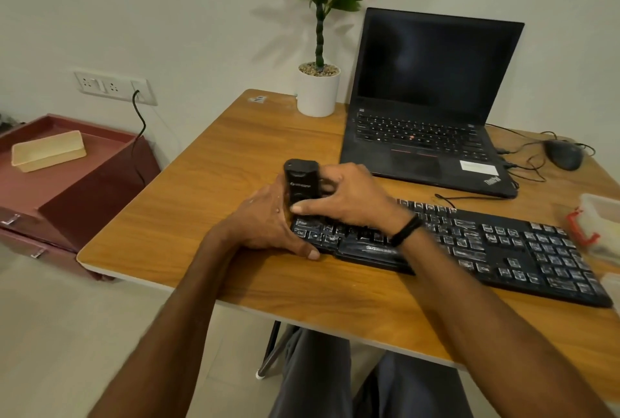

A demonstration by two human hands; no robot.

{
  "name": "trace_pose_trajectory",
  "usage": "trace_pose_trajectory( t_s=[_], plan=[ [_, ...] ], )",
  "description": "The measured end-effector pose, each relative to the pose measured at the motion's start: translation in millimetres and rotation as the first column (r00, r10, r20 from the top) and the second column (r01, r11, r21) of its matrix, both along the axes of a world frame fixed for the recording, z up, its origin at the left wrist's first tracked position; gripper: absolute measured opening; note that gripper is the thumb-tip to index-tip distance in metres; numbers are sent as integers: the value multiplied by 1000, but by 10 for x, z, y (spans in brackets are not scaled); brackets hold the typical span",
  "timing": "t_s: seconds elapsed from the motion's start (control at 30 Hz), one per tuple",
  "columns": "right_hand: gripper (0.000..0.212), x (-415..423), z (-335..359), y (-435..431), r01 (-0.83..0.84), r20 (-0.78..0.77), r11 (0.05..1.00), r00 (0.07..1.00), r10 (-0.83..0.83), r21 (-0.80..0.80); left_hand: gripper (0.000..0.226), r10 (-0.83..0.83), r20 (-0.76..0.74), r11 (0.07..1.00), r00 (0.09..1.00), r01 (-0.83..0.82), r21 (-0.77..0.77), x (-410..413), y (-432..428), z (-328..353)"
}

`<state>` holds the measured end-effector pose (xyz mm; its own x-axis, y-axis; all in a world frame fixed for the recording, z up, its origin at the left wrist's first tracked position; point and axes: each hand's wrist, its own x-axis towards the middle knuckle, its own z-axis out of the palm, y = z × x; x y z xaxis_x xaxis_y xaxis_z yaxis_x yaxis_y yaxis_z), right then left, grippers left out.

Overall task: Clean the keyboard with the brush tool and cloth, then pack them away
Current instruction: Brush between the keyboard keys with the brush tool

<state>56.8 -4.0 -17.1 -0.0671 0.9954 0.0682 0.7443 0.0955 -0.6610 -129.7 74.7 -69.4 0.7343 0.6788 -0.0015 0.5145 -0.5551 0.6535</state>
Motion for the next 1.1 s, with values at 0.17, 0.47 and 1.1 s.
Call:
trace_pose_trajectory(
  t_s=[0.17,0.47,1.1],
  plan=[
    [49,-59,-66,95,102,43,967,992,-115,232,148,36,25,999,999,-36,-2,-45,-23,23],
    [45,-1,-12,110,89,-14,983,996,-88,160,151,10,30,999,999,-8,-43,-58,-10,40],
    [44,171,-117,26,74,-102,997,992,-70,32,158,-15,11,998,1000,16,-68,-58,-6,12]
  ],
)
